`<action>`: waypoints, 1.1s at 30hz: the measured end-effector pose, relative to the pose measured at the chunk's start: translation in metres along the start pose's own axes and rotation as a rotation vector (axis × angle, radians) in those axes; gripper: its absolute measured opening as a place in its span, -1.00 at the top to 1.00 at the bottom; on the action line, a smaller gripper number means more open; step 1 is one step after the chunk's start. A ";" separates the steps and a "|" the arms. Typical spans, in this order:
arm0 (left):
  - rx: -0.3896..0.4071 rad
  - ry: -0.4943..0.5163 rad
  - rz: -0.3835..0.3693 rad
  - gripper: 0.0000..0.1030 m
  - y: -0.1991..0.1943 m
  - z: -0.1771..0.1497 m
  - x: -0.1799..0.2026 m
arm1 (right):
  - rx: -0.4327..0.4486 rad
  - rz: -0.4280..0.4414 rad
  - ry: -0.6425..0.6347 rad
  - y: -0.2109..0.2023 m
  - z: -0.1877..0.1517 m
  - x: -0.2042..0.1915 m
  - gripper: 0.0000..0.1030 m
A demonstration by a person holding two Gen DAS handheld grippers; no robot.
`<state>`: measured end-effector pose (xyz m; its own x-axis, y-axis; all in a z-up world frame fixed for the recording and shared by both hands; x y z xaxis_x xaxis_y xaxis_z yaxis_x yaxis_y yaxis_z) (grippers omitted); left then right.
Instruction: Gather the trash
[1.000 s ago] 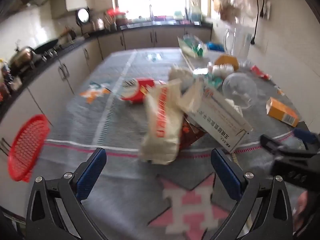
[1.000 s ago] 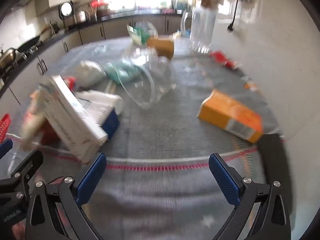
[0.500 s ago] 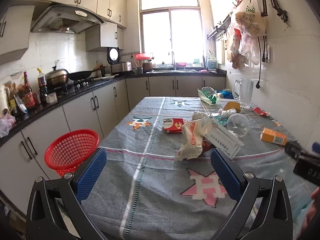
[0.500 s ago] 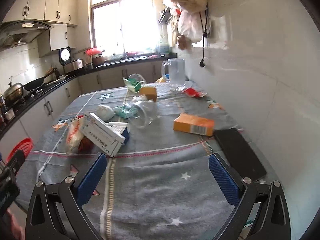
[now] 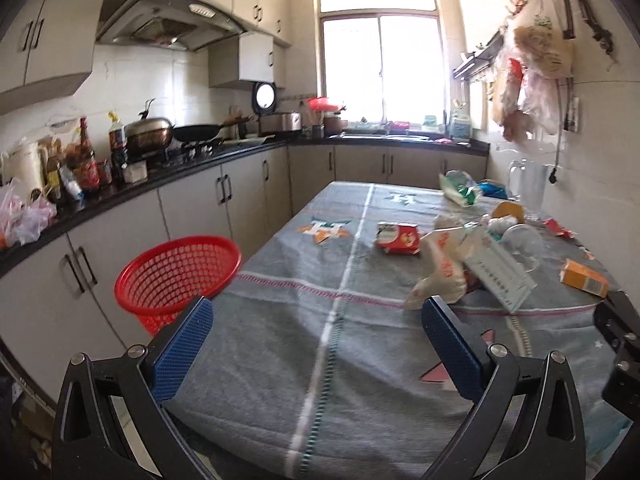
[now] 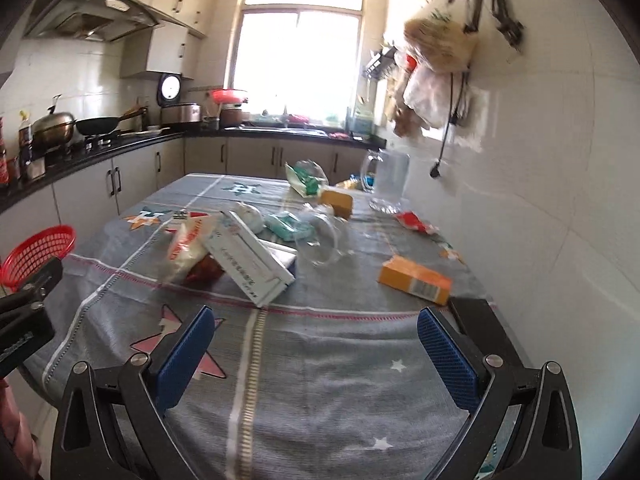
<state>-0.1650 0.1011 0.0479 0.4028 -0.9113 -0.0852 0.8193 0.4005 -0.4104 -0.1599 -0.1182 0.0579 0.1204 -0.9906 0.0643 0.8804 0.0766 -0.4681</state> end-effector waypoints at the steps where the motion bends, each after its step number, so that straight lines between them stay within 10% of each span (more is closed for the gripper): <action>1: -0.003 -0.006 0.002 -1.00 0.001 -0.001 -0.003 | 0.002 0.006 -0.008 -0.001 0.000 -0.003 -1.00; 33: 0.023 -0.035 0.038 -1.00 0.002 -0.006 -0.033 | 0.009 0.127 -0.051 0.017 0.031 -0.036 -0.99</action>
<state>-0.1795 0.1316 0.0442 0.4473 -0.8918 -0.0681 0.8122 0.4369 -0.3865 -0.1346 -0.0775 0.0752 0.2545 -0.9658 0.0499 0.8604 0.2026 -0.4675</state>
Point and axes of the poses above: each gripper's, at about its wrist camera, not at the fingertips, and y roughly the way its jaws point, x to its right, z to its top, the point moved 6 cm from there along y, roughly the way its jaws point, and after that the axes turned 7 degrees about z, right-handed, at the moved point
